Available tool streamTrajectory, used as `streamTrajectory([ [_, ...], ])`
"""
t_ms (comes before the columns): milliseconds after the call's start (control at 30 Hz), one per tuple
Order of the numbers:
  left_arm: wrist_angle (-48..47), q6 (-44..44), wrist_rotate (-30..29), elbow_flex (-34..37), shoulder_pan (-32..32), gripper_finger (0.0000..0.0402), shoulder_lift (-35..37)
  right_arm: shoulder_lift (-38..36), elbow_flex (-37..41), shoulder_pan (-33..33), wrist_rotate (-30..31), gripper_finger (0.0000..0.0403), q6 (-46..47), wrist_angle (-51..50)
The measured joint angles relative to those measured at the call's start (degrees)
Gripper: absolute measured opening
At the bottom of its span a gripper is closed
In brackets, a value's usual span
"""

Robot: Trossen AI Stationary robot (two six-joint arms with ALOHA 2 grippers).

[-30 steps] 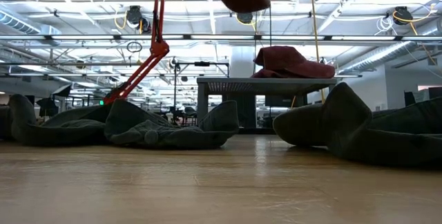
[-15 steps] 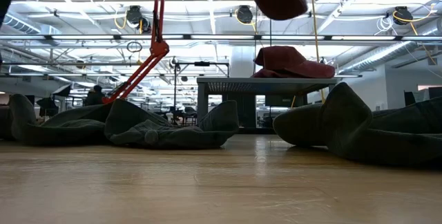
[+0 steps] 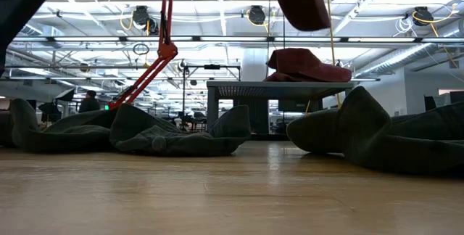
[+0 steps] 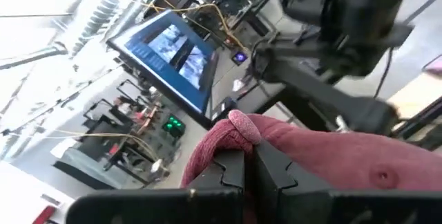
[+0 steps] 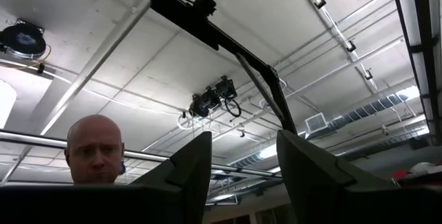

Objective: Pick & Place hat
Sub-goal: Stack the red cap on the red cap on the shelf

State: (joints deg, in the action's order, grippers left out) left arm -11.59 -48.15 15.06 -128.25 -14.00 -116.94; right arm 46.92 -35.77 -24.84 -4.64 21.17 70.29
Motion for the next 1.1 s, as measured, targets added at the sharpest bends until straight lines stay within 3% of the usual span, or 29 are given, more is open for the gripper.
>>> streamTrajectory([
  [200,7.24,-0.62,4.56,0.0,-5.03,0.0003,-3.38,0.02,0.0,0.0,0.04,0.0155,0.39,-0.25],
  [467,19.11,4.87,7.55,0.01,-8.39,0.0003,-7.8,0.81,-0.01,0.02,0.31,0.0155,0.21,-0.53],
  [733,19.89,9.34,11.96,0.08,-10.51,0.0003,-12.42,3.04,-0.02,0.02,1.57,0.0155,0.56,-0.71],
  [933,17.2,9.73,12.11,0.09,-10.79,0.0003,-12.97,3.39,-0.02,0.04,1.9,0.0155,0.81,-0.67],
  [1100,10.82,8.65,4.55,0.09,-11.09,0.0003,-13.08,3.41,-0.02,0.04,1.86,0.0155,0.51,-0.71],
])
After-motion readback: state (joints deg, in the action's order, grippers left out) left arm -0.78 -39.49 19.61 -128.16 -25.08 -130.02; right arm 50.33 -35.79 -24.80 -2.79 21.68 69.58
